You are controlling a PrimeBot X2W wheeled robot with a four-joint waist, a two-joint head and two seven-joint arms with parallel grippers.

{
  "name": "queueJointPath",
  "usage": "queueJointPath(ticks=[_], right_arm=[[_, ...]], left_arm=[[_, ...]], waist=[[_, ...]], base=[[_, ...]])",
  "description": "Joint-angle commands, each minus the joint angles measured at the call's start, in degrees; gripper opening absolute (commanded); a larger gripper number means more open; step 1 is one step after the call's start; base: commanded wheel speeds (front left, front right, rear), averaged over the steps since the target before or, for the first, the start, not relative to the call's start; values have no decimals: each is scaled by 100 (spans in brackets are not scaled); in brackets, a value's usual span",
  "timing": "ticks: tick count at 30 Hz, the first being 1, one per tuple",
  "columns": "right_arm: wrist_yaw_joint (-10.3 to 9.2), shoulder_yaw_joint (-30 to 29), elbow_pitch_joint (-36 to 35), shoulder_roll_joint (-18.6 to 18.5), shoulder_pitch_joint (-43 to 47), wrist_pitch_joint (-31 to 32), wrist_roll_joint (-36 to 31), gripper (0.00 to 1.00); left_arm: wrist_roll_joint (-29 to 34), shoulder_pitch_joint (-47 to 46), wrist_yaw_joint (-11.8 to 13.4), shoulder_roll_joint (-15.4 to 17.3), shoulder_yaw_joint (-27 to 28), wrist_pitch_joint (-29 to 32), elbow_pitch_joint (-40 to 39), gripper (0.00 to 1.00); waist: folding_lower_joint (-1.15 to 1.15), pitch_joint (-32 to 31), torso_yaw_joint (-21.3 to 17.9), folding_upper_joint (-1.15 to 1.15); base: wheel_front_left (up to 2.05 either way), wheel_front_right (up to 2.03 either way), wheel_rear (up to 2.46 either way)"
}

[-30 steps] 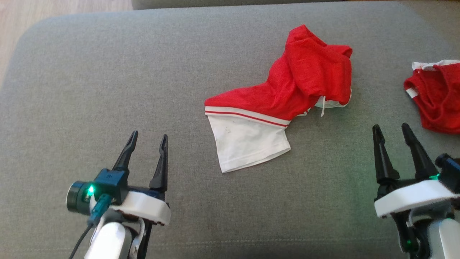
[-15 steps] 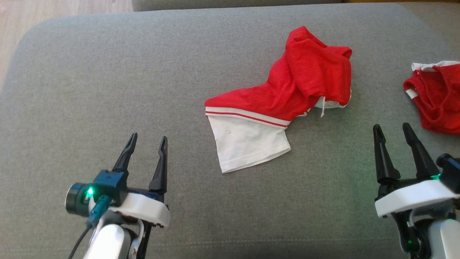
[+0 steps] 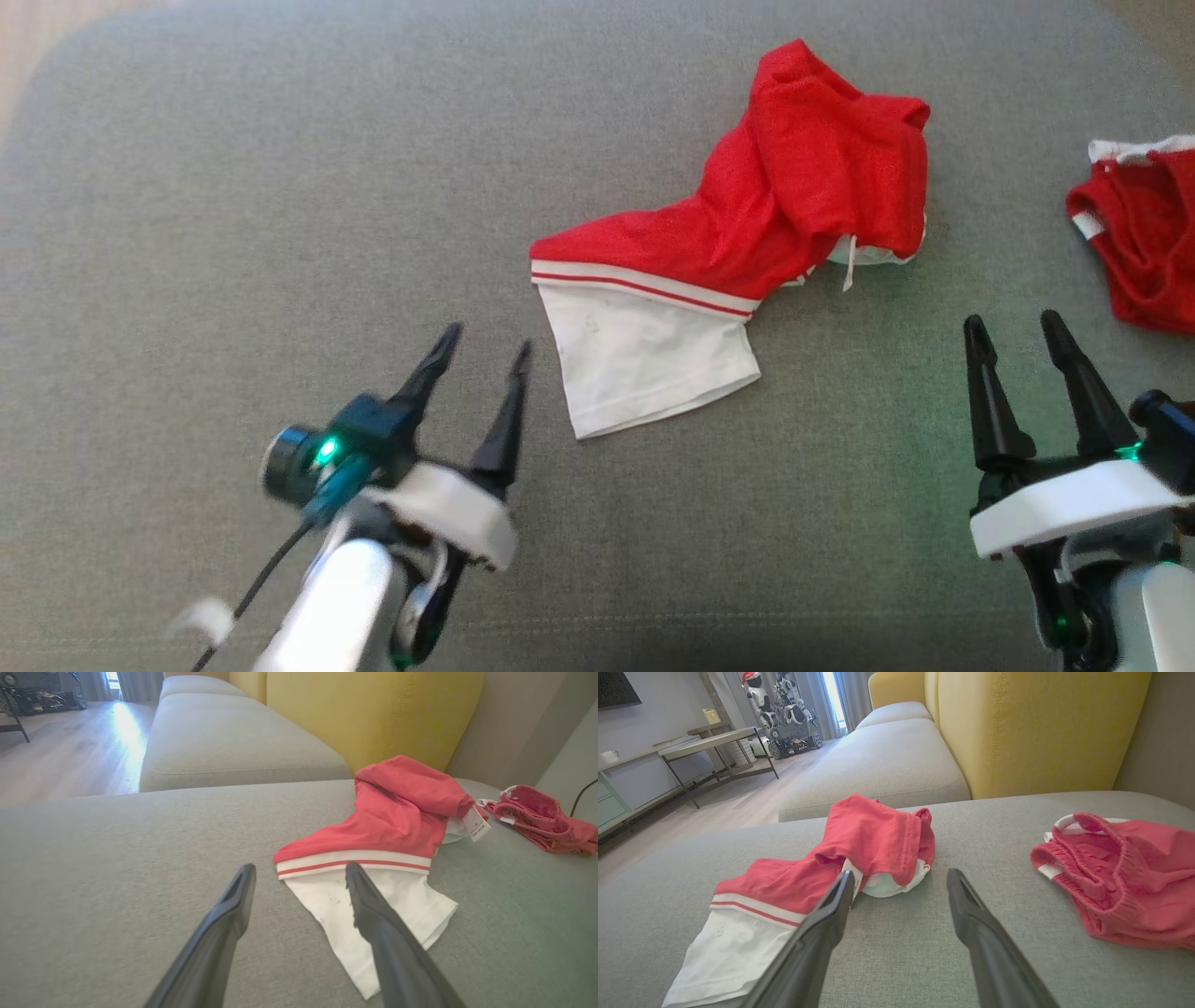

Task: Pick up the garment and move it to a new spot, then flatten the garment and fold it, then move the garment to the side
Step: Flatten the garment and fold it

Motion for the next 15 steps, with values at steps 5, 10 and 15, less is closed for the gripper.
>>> queueJointPath(ticks=[5,10,15], right_arm=[[19,175,-210,-143,-323,1,30,100],[19,162,-162,-140,-357,-15,53,100],[19,140,-107,-137,-348,-25,78,100]], left_arm=[[-116,-472,-142,-132,-167,309,333,100],[-373,-516,-228,-205,-340,591,892,100],[-661,-423,-280,-237,-411,735,1108,100]], waist=[[0,255,-180,0],[0,324,-302,0],[0,322,-338,0]], base=[[0,0,0],[0,0,0],[0,0,0]])
